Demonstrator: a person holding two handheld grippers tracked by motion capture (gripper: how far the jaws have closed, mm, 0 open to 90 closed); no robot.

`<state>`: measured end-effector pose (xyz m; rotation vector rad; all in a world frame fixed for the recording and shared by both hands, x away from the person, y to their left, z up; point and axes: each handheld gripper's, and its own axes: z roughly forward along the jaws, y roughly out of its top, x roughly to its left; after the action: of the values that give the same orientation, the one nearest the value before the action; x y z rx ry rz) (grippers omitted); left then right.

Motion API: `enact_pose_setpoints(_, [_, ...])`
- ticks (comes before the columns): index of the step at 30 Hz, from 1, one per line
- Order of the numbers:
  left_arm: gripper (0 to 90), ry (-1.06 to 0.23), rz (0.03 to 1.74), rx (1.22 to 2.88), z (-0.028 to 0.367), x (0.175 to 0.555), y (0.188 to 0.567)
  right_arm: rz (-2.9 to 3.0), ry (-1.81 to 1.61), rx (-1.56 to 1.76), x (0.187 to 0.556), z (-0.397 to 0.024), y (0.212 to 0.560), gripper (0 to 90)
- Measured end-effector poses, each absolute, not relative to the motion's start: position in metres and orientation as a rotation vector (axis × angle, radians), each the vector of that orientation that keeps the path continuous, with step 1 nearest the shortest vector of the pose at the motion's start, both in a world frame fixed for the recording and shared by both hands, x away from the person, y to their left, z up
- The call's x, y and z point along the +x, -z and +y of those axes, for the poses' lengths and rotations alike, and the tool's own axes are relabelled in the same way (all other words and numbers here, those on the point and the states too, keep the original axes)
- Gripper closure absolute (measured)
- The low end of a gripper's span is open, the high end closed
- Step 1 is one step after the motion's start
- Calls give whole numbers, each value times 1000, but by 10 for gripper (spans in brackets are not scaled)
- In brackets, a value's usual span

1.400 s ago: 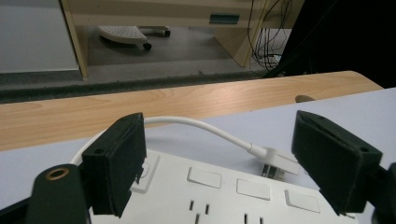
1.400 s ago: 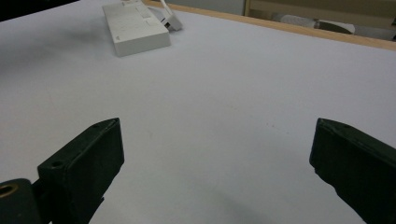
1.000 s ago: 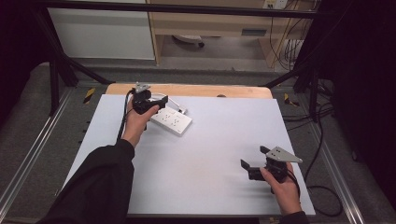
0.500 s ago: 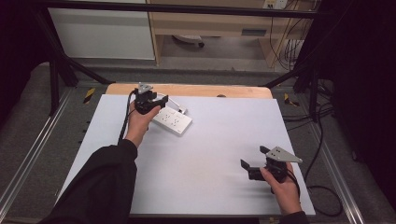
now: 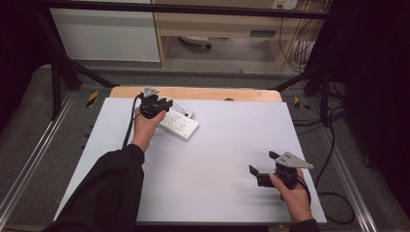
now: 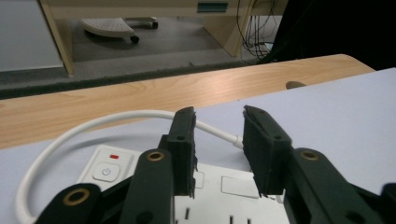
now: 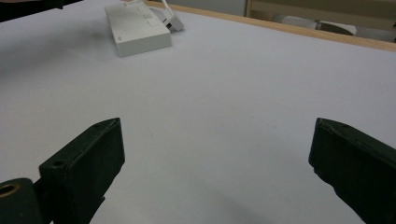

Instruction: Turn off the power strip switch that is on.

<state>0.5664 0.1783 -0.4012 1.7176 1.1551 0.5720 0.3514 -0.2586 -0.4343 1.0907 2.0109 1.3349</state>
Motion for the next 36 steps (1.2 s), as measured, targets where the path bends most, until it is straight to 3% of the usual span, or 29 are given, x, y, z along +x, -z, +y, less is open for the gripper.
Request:
enact_pose_setpoints(17, [897,-548,1132,1734,181,572,410,2014,-1331,1084,351,-259,434,41])
enact_pose_setpoints(36, [899,-494,1103,1839,159,569,429,2010,-1332,1085,351,-259,434,41])
